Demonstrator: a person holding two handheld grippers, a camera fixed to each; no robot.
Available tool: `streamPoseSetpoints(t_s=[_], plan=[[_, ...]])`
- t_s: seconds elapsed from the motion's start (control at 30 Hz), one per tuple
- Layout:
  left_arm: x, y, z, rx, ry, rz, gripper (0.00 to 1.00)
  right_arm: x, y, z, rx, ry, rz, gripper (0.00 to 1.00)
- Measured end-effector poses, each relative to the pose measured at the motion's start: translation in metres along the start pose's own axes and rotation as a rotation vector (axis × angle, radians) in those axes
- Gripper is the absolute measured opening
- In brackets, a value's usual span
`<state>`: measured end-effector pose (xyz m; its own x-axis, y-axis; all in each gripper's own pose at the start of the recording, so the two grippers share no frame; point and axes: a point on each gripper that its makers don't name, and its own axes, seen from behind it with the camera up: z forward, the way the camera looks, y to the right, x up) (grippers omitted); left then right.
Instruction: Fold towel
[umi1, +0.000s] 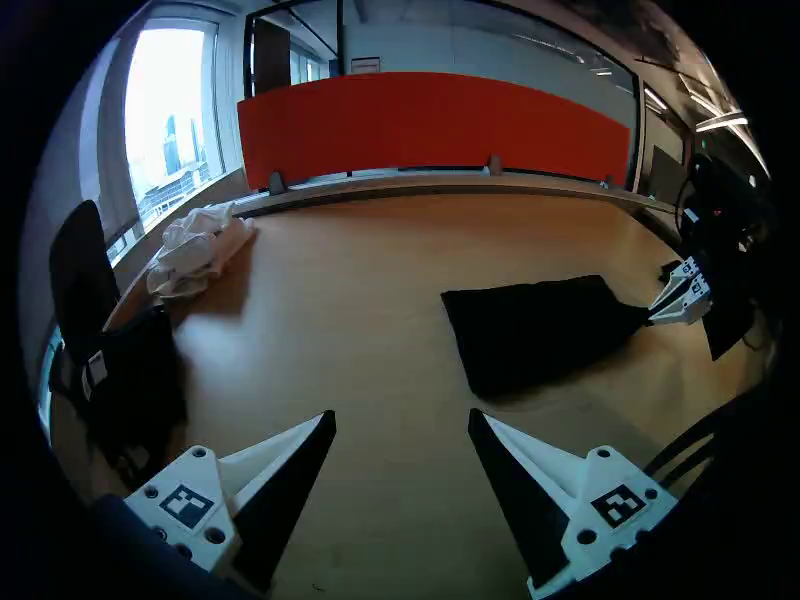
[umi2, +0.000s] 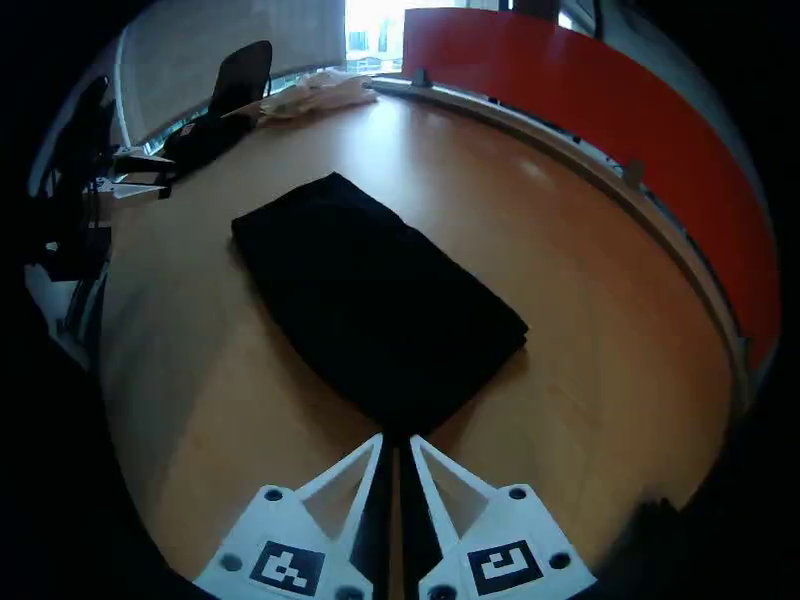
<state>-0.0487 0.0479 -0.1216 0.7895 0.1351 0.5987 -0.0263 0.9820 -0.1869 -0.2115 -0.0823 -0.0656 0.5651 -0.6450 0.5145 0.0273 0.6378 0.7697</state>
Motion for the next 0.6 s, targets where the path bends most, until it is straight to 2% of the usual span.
streamPoseSetpoints(t_s=[0.27, 0.6], plan=[[0.001, -0.002, 0.000, 0.002, 0.003, -0.001, 0.99, 0.006, 0.005, -0.008, -0.021, 0.014, -0.010, 0.02], [0.002, -0.004, -0.001, 0.005, 0.000, -0.013, 0.99, 0.026, 0.012, -0.027, -0.053, 0.057, -0.014, 0.03]])
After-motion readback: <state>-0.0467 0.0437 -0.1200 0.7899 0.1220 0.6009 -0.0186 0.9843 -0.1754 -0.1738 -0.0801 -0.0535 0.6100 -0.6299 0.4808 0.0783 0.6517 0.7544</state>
